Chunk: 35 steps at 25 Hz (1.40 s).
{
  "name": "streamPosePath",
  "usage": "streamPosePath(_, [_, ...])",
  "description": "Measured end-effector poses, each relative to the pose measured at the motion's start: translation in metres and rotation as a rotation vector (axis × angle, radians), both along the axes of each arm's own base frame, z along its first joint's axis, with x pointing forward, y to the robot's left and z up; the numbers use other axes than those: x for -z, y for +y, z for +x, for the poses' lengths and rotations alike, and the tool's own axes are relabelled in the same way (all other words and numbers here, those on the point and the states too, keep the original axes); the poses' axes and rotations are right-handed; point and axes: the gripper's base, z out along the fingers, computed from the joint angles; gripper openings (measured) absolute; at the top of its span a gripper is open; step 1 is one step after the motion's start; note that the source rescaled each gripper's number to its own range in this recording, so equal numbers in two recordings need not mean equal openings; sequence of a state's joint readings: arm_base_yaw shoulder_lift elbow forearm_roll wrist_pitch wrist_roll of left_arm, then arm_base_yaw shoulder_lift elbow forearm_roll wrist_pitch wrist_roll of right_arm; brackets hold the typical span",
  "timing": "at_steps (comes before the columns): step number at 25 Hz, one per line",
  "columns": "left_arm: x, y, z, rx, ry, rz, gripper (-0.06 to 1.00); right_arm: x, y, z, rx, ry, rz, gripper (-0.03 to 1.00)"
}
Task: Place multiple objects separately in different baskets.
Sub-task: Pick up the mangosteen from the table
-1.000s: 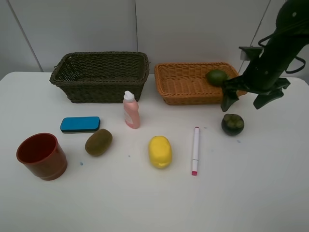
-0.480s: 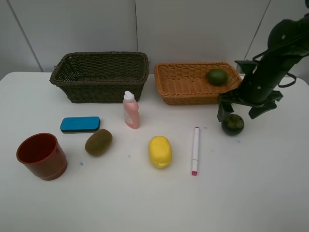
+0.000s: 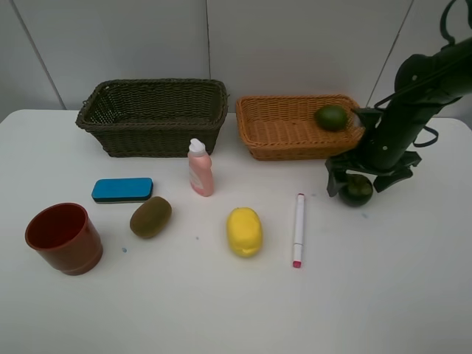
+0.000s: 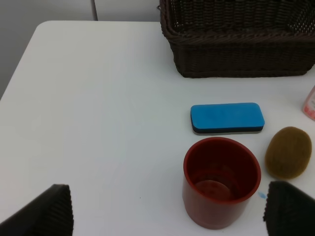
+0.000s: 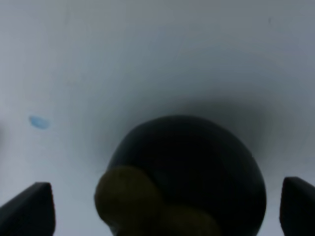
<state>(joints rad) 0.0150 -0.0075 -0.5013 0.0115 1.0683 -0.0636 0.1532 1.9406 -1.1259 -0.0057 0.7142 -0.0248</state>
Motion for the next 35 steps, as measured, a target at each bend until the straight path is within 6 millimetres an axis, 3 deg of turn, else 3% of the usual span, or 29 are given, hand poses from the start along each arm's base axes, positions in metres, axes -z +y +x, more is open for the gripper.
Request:
streamPosePath(7, [0.000, 0.000, 0.000, 0.000, 0.000, 0.000, 1.00, 0.014, 0.000, 0.002, -0.001, 0.024, -0.004, 1.00])
streamPosePath(18, [0.000, 0.000, 0.000, 0.000, 0.000, 0.000, 1.00, 0.015, 0.001, 0.004, -0.001, 0.002, -0.001, 0.99])
streamPosePath(20, [0.000, 0.000, 0.000, 0.000, 0.000, 0.000, 1.00, 0.015, 0.001, 0.004, -0.001, 0.000, -0.001, 0.90])
streamPosePath(22, [0.000, 0.000, 0.000, 0.000, 0.000, 0.000, 1.00, 0.015, 0.001, 0.004, -0.001, 0.000, -0.001, 0.67])
streamPosePath(23, [0.000, 0.000, 0.000, 0.000, 0.000, 0.000, 1.00, 0.015, 0.001, 0.004, 0.000, 0.000, 0.000, 0.63])
streamPosePath(35, [0.000, 0.000, 0.000, 0.000, 0.000, 0.000, 1.00, 0.015, 0.001, 0.004, 0.000, 0.000, 0.000, 0.63])
